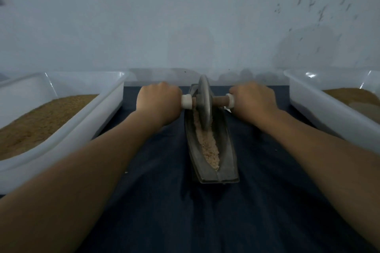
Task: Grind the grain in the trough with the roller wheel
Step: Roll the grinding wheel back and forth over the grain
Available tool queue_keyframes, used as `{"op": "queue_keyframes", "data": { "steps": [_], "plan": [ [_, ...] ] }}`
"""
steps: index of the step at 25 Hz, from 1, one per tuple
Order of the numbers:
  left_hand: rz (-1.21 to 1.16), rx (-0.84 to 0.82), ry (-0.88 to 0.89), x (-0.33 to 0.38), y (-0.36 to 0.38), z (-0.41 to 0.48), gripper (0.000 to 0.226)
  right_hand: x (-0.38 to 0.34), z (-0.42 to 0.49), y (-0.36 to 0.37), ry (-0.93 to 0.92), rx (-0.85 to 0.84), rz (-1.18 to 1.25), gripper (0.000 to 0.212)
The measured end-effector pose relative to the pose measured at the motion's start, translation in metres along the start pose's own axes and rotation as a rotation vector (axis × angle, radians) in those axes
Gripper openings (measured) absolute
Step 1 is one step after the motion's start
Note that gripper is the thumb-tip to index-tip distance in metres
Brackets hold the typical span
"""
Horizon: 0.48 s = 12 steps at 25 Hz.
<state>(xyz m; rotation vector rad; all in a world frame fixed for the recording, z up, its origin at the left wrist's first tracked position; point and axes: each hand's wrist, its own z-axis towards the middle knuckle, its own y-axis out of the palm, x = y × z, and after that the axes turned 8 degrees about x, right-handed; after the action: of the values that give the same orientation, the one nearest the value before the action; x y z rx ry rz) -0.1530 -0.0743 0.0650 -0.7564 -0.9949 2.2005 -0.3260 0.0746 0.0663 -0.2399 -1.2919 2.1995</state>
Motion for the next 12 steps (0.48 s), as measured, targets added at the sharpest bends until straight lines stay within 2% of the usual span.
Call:
{"op": "queue_keyframes", "data": {
  "steps": [2, 4, 6, 7, 10, 12],
  "plan": [
    [-0.019, 0.02, 0.054, -0.005, -0.007, -0.018, 0.008, 0.007, -0.029, -0.008, -0.06, 0.105, -0.041, 0.016],
    [-0.039, 0.208, 0.159, -0.012, -0.014, -0.054, 0.02, 0.016, -0.069, -0.018, -0.143, 0.267, -0.07, 0.029],
    [-0.057, 0.385, 0.248, -0.017, -0.026, -0.07, 0.031, 0.029, -0.087, -0.021, -0.182, 0.344, -0.019, 0.028],
    [-0.051, 0.413, 0.257, -0.017, -0.027, -0.067, 0.033, 0.031, -0.086, -0.019, -0.186, 0.342, -0.009, 0.026],
    [0.021, 0.217, 0.104, -0.006, -0.005, -0.053, 0.036, 0.012, -0.053, -0.004, -0.119, 0.263, -0.092, 0.03],
    [0.017, 0.128, 0.022, -0.001, 0.011, -0.019, 0.013, 0.003, -0.013, 0.004, -0.048, 0.152, -0.078, 0.019]
  ]
}}
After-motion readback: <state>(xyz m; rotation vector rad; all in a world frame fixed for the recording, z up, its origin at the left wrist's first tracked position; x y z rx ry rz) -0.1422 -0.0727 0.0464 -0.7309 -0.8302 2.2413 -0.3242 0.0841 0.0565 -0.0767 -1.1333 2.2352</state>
